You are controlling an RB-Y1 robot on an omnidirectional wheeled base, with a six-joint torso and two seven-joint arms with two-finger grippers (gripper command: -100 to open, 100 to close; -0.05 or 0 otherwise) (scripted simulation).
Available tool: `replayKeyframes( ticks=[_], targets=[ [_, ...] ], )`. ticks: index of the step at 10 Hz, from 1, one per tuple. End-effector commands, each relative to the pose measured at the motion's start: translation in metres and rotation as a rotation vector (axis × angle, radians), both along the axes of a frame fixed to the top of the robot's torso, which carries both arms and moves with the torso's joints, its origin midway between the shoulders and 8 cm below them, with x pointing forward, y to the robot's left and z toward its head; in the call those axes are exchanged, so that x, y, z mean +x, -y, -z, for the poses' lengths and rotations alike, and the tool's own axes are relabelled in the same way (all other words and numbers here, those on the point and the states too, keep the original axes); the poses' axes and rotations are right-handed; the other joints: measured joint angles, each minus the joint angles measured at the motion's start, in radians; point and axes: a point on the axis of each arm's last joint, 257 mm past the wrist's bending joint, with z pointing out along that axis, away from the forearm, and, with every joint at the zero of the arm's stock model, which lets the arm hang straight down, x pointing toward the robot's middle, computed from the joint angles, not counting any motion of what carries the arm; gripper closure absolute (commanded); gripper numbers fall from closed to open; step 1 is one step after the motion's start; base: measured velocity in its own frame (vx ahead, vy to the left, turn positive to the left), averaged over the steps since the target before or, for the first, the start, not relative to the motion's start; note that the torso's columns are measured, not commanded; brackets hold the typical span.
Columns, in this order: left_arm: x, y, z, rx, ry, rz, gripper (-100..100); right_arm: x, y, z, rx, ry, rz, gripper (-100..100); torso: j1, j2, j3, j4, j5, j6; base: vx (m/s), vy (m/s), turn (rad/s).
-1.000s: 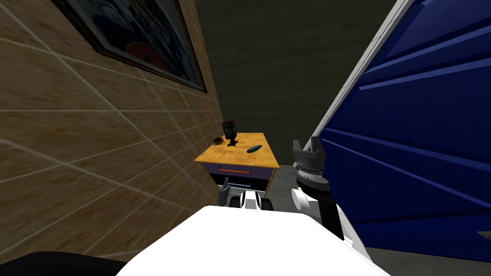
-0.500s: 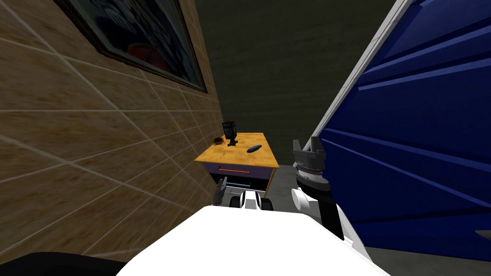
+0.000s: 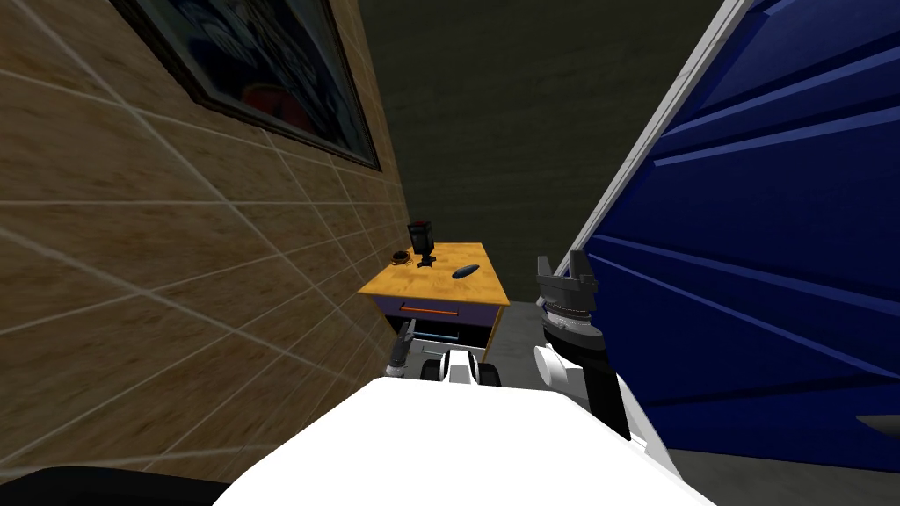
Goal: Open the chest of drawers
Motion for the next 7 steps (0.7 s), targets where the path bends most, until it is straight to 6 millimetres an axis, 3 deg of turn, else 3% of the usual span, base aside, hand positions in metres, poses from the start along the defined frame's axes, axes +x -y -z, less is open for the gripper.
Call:
replayKeyframes(
  ticks=[1, 7],
  targets=[
    [0.018, -0.004, -0.005, 0.03, -0.003, 0.007, -100, 0.0, 0.0, 0.0, 0.0, 0.0, 0.0, 0, 0.001, 0.0, 0.0, 0.0, 0.0, 0.0, -0.043, -0.019, 0.006],
    [0.034, 0.034, -0.017, -0.088, 0.024, -0.011, -100, 0.0, 0.0, 0.0, 0.0, 0.0, 0.0, 0, 0.001, -0.001, -0.001, 0.0, 0.0, 0.0, -0.018, -0.007, 0.003]
  ],
)
